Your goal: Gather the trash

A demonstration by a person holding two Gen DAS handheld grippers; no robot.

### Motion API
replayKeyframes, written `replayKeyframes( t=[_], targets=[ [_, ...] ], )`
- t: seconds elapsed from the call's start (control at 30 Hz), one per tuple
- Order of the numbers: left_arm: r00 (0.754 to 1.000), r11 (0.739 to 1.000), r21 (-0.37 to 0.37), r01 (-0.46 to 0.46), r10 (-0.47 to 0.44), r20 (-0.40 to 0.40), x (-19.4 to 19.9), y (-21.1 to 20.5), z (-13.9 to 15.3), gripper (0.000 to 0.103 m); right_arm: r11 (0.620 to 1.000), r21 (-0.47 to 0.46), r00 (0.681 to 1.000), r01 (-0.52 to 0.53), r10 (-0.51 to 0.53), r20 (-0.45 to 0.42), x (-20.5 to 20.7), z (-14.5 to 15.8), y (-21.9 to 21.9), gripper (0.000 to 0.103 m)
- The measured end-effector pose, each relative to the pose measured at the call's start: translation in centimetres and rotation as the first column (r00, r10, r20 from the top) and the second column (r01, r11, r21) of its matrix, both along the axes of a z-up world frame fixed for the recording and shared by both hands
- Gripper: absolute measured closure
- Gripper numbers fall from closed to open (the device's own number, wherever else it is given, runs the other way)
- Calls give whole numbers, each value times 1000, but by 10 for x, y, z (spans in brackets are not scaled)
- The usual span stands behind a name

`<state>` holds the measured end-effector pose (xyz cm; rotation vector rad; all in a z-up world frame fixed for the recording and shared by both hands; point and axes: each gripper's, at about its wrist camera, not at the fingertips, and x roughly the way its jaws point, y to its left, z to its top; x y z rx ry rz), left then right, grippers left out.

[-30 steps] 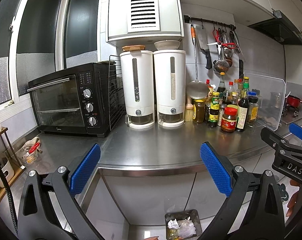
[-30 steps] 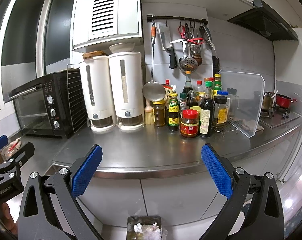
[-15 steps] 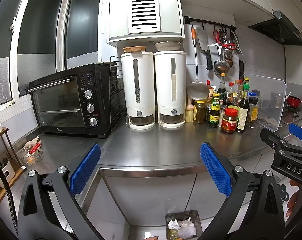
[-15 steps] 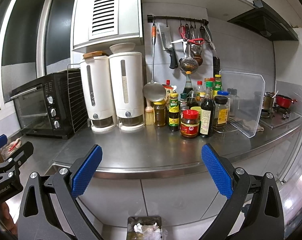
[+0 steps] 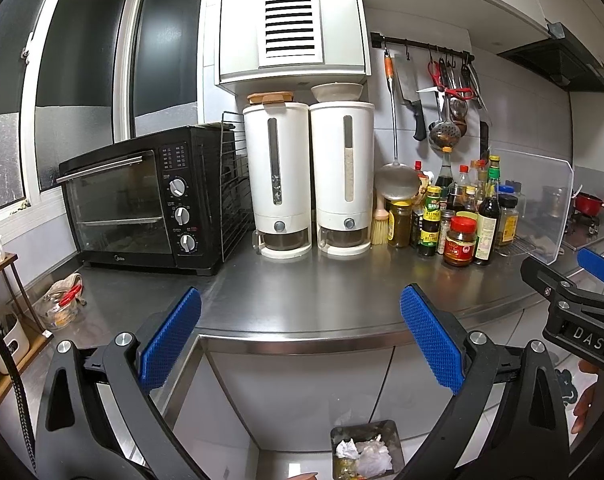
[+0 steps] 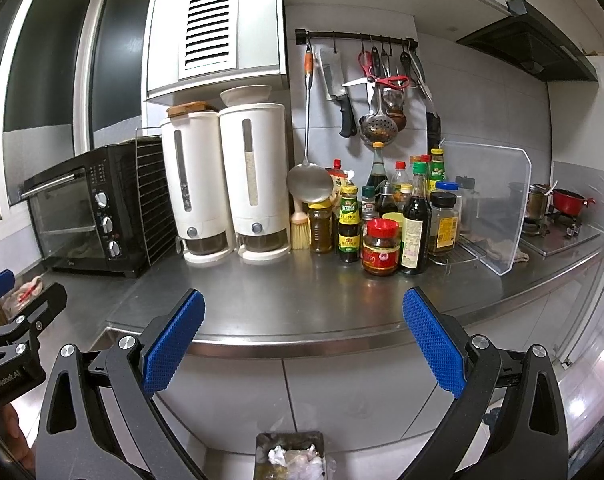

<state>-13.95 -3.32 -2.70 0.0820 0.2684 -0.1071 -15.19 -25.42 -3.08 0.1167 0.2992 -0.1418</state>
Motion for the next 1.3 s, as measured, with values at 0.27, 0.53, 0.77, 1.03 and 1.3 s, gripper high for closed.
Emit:
replayKeyframes(
  t=[0.27, 0.53, 0.77, 1.03, 1.3],
  targets=[
    [1000, 1000, -3, -10, 10, 2, 0, 2, 2, 8, 1000, -2, 1000, 2, -2, -1, -1, 0, 2, 3],
    [1000, 1000, -6, -4, 4, 3, 2, 4, 1, 8, 1000, 12, 1000, 11, -11, -1, -1, 0, 4, 3],
    [1000, 1000, -6, -2, 1, -1, 4, 2, -2, 8, 1000, 13, 1000, 14, -14, -4, 0, -1, 3, 3],
    [1000, 1000, 0, -8, 8, 21, 3, 1, -3, 8, 1000, 17, 1000, 16, -16, -8, 1, -2, 3, 3],
    [1000, 1000, 0, -28, 28, 14, 5, 1, -3, 8, 1000, 16, 1000, 19, -19, -12, 3, -3, 5, 3]
  ],
)
